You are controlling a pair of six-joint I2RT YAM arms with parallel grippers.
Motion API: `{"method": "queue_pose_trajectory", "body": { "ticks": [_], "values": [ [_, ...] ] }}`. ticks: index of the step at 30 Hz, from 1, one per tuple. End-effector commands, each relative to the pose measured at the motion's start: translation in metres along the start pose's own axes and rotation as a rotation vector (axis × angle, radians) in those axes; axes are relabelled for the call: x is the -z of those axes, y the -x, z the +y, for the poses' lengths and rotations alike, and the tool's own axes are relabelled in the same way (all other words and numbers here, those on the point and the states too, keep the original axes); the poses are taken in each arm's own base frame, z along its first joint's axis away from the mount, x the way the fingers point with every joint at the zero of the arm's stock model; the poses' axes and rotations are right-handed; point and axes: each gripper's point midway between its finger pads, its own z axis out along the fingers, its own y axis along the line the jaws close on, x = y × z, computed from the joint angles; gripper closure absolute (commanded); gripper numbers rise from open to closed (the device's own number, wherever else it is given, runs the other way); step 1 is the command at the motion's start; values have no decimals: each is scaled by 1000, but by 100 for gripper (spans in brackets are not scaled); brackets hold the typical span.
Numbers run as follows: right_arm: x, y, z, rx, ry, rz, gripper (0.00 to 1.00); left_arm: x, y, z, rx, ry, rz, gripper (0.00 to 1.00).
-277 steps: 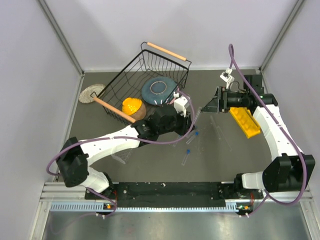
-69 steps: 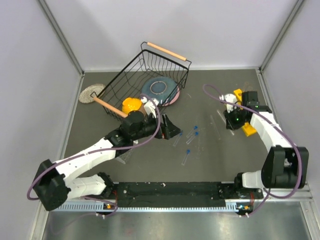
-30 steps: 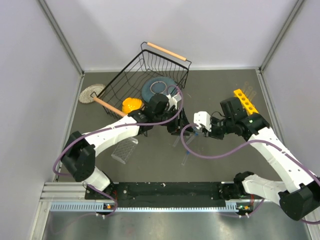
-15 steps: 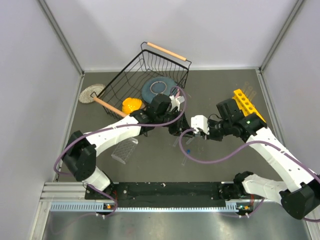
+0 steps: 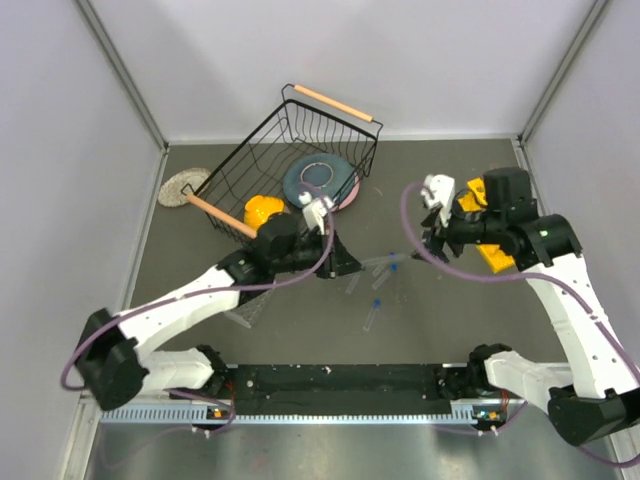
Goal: Organize the chemistry lab equipment
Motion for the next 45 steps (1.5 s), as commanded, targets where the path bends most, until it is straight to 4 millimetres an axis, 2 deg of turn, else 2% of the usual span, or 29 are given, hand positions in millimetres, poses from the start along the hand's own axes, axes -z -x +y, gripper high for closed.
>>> {"method": "queue_pose_trajectory", "body": {
  "ticks": [1, 3, 4, 5, 7, 9, 10, 13, 17, 21, 27, 33, 40, 45],
  "values": [
    [27, 72, -1, -415, 21, -307, 20, 35, 62, -37, -303, -80, -378, 94],
    [28, 79, -21, -693, -44, -379, 12, 41, 71, -42, -347, -54, -410, 94],
    [26, 82, -30, -951, -34, -437, 13, 42, 74, -47, -397, -46, -418, 94],
    [24, 83, -35, -1058, -32, -460, 14, 47, 87, -56, -417, -33, -457, 94],
    [20, 89, -39, -1259, 22, -509, 15, 47, 94, -63, -452, -19, -467, 95],
    [16, 91, -40, -1363, 63, -537, 16, 46, 100, -64, -458, -8, -480, 95],
    [10, 88, -41, -1469, 93, -536, 18, 46, 102, -67, -459, -12, -487, 95],
    [3, 91, -41, -1587, 159, -531, 21, 43, 104, -72, -460, -18, -498, 95],
    [-4, 98, -40, -1648, 198, -511, 23, 35, 103, -75, -458, -25, -496, 95],
    [-13, 92, -42, -1736, 199, -462, 29, 27, 100, -76, -458, -30, -478, 96],
    [-25, 79, -41, -1813, 190, -402, 49, 23, 101, -79, -462, -34, -477, 95],
    [-32, 70, -35, -1846, 213, -365, 60, 19, 95, -81, -473, -67, -450, 95],
    [-25, 78, -27, -1812, 268, -368, 73, 20, 89, -78, -482, -101, -471, 95],
    [-21, 76, -29, -1823, 266, -379, 83, 21, 88, -81, -485, -117, -463, 92]
  ]
}}
